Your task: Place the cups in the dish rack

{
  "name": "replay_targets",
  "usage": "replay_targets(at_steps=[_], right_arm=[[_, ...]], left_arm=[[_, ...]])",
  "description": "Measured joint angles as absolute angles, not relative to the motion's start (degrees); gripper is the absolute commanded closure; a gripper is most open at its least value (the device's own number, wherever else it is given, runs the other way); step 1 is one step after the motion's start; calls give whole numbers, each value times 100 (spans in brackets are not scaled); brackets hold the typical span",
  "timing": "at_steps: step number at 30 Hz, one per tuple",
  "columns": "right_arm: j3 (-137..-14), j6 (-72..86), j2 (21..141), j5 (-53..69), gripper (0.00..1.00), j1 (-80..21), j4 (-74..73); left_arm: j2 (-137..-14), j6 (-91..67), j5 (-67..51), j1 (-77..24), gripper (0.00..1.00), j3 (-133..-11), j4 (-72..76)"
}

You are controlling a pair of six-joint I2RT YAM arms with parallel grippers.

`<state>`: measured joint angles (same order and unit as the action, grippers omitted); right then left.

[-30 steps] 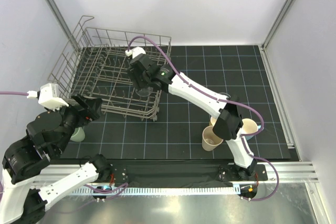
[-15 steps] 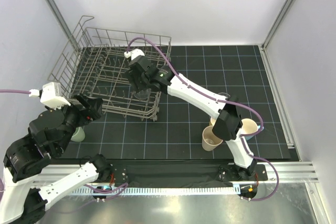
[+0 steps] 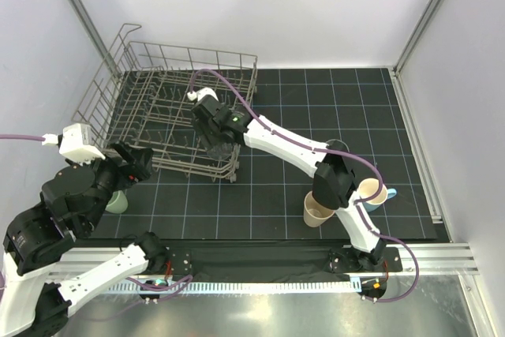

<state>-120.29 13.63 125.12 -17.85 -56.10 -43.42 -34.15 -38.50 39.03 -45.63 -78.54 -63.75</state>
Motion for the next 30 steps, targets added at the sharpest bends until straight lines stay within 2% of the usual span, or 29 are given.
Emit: replay_targets(at_steps=[3,7,8,10,11,12,21,30], right_arm=[[-12029,1365,12543,-1787,80,-5607,-4331],[-12029,1369,12626,-1780,55,-5603,-4322],[-12031,1372,12658,-1780,43,-5603,-4318],[-12033,1387,12737,-1763,29,-5603,-4313],[-12040,1391,12772,-1752,13,-5603,-4311],[-12055,1393,12803,-1734,2,-5603,-4292],[-12919,1516,12733,-1706,0,-5655,-4829],[-12156,1608,11015,-1721,0,-5636,-5343]], left_arm=[[-3415,-3846,3903,-4563,14,-7856,-6381],[-3417,-3815,3900,-4563,14,-7867,-6396],[-3424,-3789,3900,-4563,14,-7876,-6405],[-3439,-3719,3900,-4563,14,-7907,-6410],[-3441,-3693,3900,-4563,14,-7918,-6410],[-3441,-3684,3900,-4563,13,-7922,-6410],[-3448,-3601,3830,-4563,14,-7931,-6410],[-3820,-4254,3809,-4563,18,-7959,-6563]])
